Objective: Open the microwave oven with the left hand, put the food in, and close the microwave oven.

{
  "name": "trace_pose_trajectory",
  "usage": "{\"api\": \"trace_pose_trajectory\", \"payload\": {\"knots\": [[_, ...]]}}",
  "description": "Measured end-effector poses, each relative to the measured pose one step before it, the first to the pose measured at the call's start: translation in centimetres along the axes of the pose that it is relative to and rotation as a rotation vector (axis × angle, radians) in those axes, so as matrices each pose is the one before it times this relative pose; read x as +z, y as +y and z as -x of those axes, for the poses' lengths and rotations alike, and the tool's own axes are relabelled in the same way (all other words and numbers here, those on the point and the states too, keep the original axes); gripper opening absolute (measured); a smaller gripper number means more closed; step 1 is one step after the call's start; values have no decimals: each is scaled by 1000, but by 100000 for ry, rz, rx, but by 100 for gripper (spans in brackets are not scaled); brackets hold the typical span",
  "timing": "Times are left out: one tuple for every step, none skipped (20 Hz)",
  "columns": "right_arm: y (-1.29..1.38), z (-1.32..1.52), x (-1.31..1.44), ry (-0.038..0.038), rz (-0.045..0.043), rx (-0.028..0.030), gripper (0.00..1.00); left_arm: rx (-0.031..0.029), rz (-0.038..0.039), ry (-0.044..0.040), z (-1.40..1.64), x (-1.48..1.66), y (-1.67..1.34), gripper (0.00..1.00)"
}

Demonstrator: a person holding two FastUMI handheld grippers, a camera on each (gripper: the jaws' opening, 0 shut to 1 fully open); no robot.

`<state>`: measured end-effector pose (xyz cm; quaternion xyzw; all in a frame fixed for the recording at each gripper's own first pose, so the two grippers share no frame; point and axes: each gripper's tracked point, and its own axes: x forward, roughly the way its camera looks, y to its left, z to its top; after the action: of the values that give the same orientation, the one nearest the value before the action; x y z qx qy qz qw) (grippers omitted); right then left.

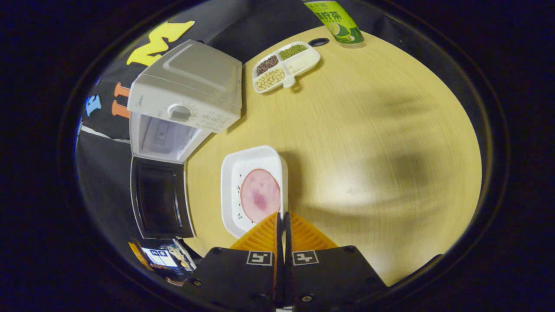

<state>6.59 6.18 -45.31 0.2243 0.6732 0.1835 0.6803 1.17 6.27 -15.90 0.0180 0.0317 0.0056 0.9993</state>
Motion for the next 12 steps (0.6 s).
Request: {"api": "trace_pose_trajectory", "payload": {"knots": [[1159, 602, -335, -1191, 863, 1500, 4, -548, 937, -1237, 91, 142, 31, 94], [1313, 189, -157, -1164, 1107, 1452, 4, -1130, 1653, -531, 85, -41, -89, 94], [1284, -115, -306, -751, 816, 1071, 4, -1403, 2023, 74, 168, -414, -18, 94], [1350, -123, -318, -318, 440, 936, 4, -1368, 1843, 268, 141, -236, 97, 94], [1460, -376, -345, 161, 870, 828, 4, -904, 1274, -65, 260, -24, 296, 94], [1532, -500, -188, -47, 767, 939, 4, -436, 530, -82, 174, 114, 490, 94], [1583, -684, -214, 535, 606, 1558, 4, 506, 178, -331, 354, 161, 675, 94], [1695, -749, 67, 128, -519, 2506, 4, 1035, 36, -802, 411, 398, 704, 94], [1744, -791, 335, -1462, -1311, 2639, 4, 578, 115, -1179, 315, 463, 706, 95], [1468, -1162, 602, -1917, -859, 1884, 0, 602, 377, -562, 536, 310, 469, 94], [1164, -828, 491, -2745, -752, 934, 0, 727, 625, -775, 404, 224, 520, 94], [1156, -956, 561, -3323, -308, 302, 4, 916, 249, -1181, 470, 515, 482, 95]]}}
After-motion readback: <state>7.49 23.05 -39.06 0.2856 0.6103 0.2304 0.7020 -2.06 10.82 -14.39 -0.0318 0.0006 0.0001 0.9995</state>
